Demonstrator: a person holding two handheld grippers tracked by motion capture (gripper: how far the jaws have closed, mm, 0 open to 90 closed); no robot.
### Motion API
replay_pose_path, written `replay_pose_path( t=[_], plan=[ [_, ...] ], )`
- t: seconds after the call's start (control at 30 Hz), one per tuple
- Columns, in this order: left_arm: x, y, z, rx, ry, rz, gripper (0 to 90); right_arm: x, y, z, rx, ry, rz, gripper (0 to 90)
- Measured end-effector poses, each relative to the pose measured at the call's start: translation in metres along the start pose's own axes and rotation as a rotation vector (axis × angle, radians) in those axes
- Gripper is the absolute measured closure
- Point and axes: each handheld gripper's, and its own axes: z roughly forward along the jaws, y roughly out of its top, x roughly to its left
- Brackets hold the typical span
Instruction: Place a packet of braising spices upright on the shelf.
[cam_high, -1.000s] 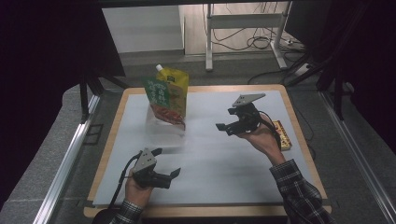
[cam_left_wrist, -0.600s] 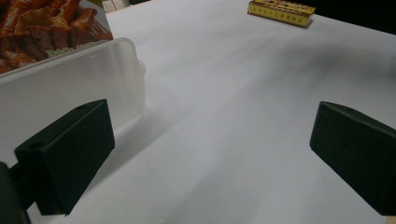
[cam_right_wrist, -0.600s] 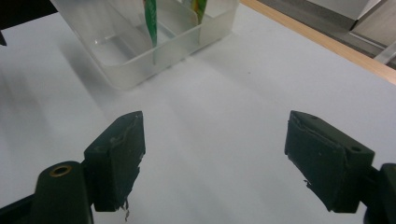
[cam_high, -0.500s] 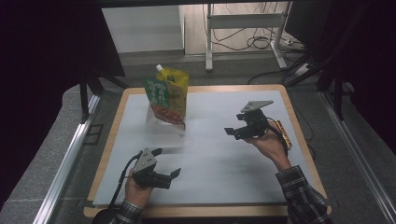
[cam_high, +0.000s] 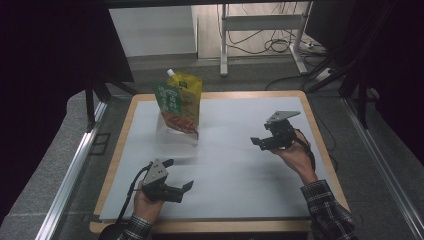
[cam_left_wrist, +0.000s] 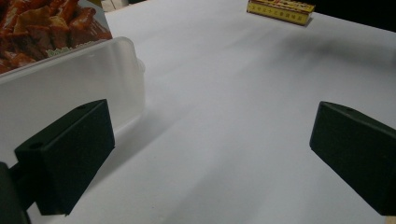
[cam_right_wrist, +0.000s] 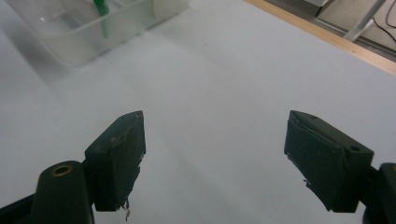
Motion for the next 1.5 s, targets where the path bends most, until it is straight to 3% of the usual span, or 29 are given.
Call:
replay_pose_path(
  t=[0.17,0.33,0.87,1.2,1.5],
  plan=[
    [0.0,0.0,0.0,0.001,0.001,0.002,0.0,-0.011,-0.006,-0.003,0.017,-0.037,0.025,20.9],
    [0.0,0.0,0.0,0.0,0.0,0.002,0.0,-0.026,-0.015,-0.008,0.029,-0.104,0.047,20.9],
    [0.0,0.0,0.0,0.002,-0.002,0.002,0.0,-0.068,-0.047,-0.02,0.08,-0.249,0.168,16.8],
    [-0.001,0.0,0.001,0.003,-0.004,0.001,0.0,-0.083,-0.066,-0.015,0.145,-0.299,0.229,13.8],
    [-0.001,0.0,0.001,0.004,-0.005,0.002,0.0,-0.087,-0.078,-0.004,0.215,-0.303,0.275,13.3]
  ],
)
